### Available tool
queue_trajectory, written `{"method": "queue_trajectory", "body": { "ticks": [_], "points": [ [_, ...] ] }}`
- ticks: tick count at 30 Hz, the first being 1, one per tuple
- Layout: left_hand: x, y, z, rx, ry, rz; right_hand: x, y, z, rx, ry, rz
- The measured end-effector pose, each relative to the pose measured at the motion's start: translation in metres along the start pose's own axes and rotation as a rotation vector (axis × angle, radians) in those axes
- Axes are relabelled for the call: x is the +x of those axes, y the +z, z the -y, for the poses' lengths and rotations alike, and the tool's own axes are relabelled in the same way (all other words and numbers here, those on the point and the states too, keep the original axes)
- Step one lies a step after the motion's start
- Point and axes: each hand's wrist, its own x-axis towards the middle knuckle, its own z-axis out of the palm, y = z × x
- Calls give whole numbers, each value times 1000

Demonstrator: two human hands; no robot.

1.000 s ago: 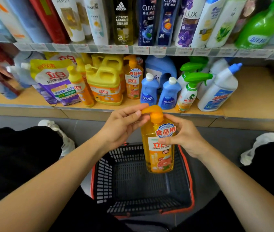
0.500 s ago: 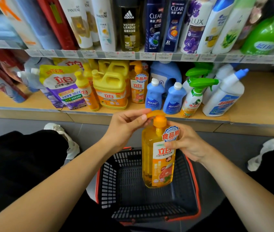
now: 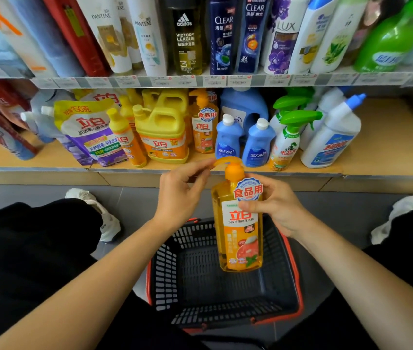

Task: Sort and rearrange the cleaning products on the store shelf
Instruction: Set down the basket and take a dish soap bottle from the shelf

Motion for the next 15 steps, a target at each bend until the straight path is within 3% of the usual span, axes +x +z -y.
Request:
{"method": "queue_trajectory", "body": {
  "ticks": [4,8,10,15],
  "points": [
    [-5,1,7,-112,-274,169,-1,1,6,47,-26,-105],
    [-21,10,12,-186,-531,546,1,0,13,129,-22,-260],
    [-31,19,12,-255,-611,659,2,1,17,185,17,-328],
    [-33,26,6,-444,-742,624,2,-1,28,253,105,-373]
  ]
}}
